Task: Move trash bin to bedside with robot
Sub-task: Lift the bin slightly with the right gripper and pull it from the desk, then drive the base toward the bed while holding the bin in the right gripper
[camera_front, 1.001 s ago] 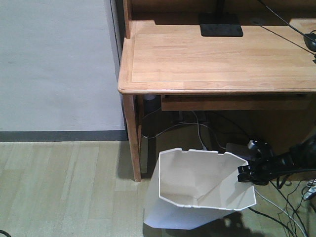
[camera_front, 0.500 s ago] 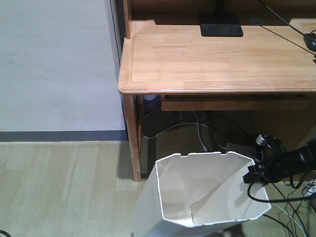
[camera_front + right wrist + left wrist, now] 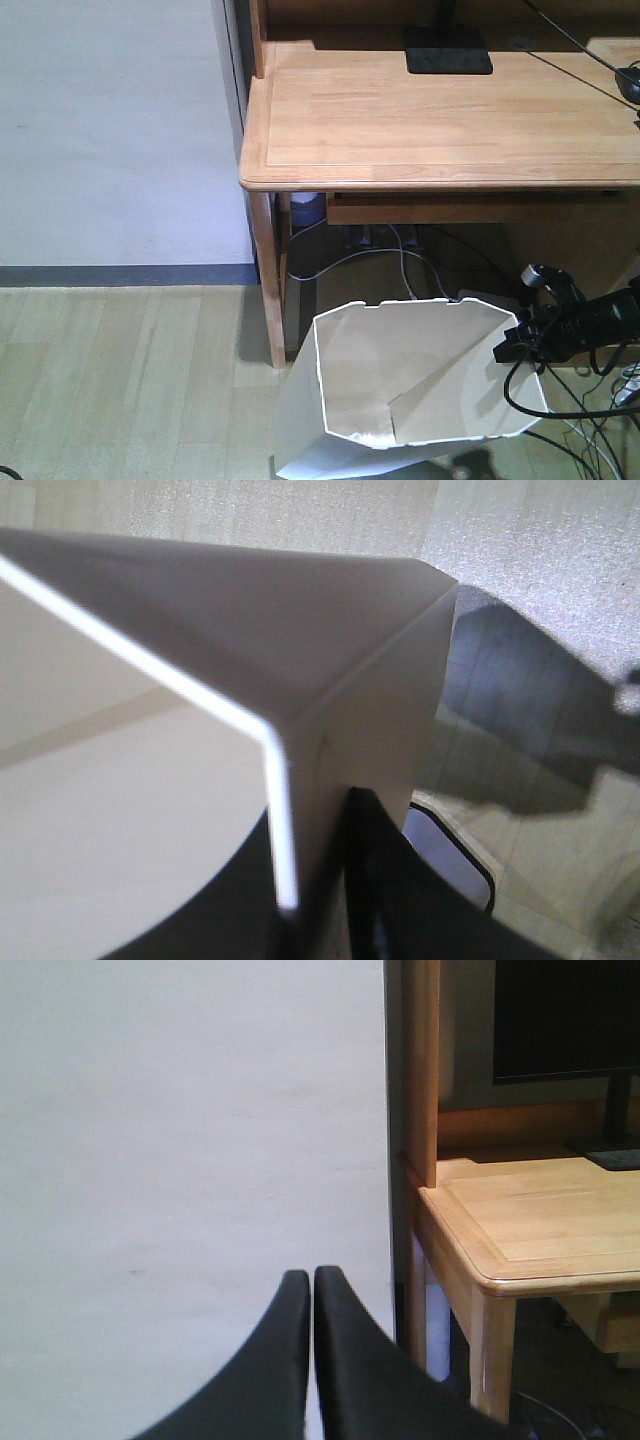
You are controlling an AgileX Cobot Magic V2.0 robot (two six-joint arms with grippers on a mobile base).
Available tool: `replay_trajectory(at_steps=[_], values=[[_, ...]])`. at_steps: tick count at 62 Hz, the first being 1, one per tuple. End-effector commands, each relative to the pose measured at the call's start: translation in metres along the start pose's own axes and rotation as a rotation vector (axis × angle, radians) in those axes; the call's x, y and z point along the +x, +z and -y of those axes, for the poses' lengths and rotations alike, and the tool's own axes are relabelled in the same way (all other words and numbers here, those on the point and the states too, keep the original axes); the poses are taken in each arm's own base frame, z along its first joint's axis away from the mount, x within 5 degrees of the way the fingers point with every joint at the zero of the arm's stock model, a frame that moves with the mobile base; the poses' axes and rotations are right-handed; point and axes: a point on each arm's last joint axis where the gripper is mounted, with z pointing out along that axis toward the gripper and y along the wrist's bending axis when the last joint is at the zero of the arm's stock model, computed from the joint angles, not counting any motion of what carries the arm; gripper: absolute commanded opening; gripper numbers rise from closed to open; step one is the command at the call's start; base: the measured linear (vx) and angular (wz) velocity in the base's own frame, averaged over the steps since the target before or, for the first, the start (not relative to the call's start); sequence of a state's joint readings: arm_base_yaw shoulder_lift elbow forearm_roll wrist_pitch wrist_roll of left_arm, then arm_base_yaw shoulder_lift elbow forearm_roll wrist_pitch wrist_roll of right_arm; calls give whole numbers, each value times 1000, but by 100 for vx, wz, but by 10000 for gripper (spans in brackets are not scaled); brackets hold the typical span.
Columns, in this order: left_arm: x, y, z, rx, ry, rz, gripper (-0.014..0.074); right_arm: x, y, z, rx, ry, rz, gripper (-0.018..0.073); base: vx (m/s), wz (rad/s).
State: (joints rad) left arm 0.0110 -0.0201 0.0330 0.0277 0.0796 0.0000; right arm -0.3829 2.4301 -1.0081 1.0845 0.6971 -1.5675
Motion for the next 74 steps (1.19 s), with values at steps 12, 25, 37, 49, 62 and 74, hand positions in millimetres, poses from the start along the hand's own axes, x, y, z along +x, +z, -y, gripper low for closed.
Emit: replay_trajectory(at_steps=[12, 25, 37, 49, 62, 74], values=[[-3, 0, 0, 7, -23, 70, -6, -17, -24, -30, -233, 0, 82, -3, 0, 0], [-3, 0, 0, 7, -23, 70, -6, -17, -24, -30, -233, 0, 82, -3, 0, 2], [-3, 0, 0, 7, -23, 70, -6, -17, -24, -30, -233, 0, 82, -3, -2, 6], [-3, 0, 0, 7, -23, 69, -6, -17, -24, -30, -233, 0, 82, -3, -3, 12], [-3, 0, 0, 7, -23, 69, -6, -17, -24, -30, -233, 0, 82, -3, -4, 26], [-3, 0, 0, 7, -23, 69, -6, -17, -24, -30, -233, 0, 82, -3, -4, 46]])
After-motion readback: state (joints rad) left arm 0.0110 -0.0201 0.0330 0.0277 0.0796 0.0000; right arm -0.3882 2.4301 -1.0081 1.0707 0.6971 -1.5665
